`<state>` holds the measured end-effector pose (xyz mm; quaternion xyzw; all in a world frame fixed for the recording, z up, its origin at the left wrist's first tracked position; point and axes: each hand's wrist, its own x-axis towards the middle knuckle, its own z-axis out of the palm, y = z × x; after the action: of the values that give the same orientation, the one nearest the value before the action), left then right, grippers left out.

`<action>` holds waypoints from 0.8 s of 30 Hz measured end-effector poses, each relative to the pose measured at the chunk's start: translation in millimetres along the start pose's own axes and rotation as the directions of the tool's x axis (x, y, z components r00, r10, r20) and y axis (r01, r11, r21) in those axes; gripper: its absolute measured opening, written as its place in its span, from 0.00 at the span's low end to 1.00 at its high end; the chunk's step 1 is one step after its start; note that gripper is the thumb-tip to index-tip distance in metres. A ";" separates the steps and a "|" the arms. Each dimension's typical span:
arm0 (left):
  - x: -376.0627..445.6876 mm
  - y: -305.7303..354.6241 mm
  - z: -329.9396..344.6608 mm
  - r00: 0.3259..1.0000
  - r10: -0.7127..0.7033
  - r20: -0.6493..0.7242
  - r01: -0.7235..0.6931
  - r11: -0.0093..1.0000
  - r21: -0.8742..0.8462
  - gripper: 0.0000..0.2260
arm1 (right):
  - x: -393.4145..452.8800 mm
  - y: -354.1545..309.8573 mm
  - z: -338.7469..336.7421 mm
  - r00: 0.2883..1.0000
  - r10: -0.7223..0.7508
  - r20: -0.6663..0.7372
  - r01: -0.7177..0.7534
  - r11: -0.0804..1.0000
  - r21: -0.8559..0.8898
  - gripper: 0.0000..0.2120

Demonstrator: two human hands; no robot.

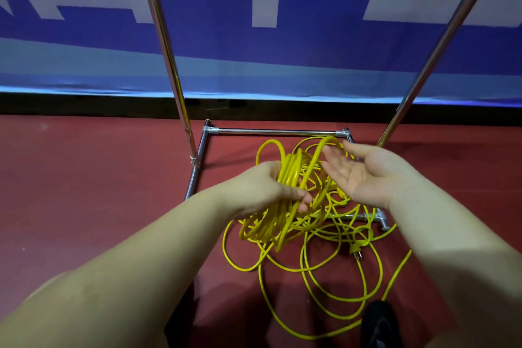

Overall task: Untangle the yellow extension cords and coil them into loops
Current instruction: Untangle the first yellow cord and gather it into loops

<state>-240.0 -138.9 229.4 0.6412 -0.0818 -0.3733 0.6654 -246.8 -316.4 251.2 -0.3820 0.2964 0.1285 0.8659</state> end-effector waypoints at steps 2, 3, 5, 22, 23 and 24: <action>2.0 1.6 -1.0 0.996 0.024 -0.086 -0.030 0.997 -0.067 0.07 | -0.6 2.6 3.7 0.996 -0.086 0.014 0.086 0.967 -0.240 0.11; 3.7 2.6 -2.4 0.990 0.031 -0.138 -0.048 0.991 -0.123 0.06 | -1.5 5.6 5.7 0.989 -0.146 0.015 0.137 0.884 -0.448 0.12; 7.5 5.3 -5.5 0.970 0.036 -0.239 -0.089 0.973 -0.214 0.05 | -5.7 16.6 9.2 0.976 -0.205 0.066 0.172 0.557 -0.813 0.15; 1.7 22.2 -22.6 0.901 0.043 -0.432 -0.255 0.858 -0.446 0.07 | 7.8 66.6 2.0 0.840 -0.229 0.491 0.487 -0.081 -0.870 0.11; 1.5 22.4 -23.4 0.896 0.048 -0.441 -0.262 0.860 -0.438 0.08 | 7.1 65.6 1.5 0.836 -0.215 0.505 0.497 -0.094 -0.863 0.10; 1.2 23.2 -25.1 0.890 0.052 -0.454 -0.272 0.857 -0.437 0.08 | 6.9 63.9 0.6 0.835 -0.204 0.510 0.506 -0.076 -0.859 0.10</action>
<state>-215.3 -122.1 246.0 0.5082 0.1075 -0.1736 0.8367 -269.8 -272.8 209.9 -0.9127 -0.0859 0.1018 0.3864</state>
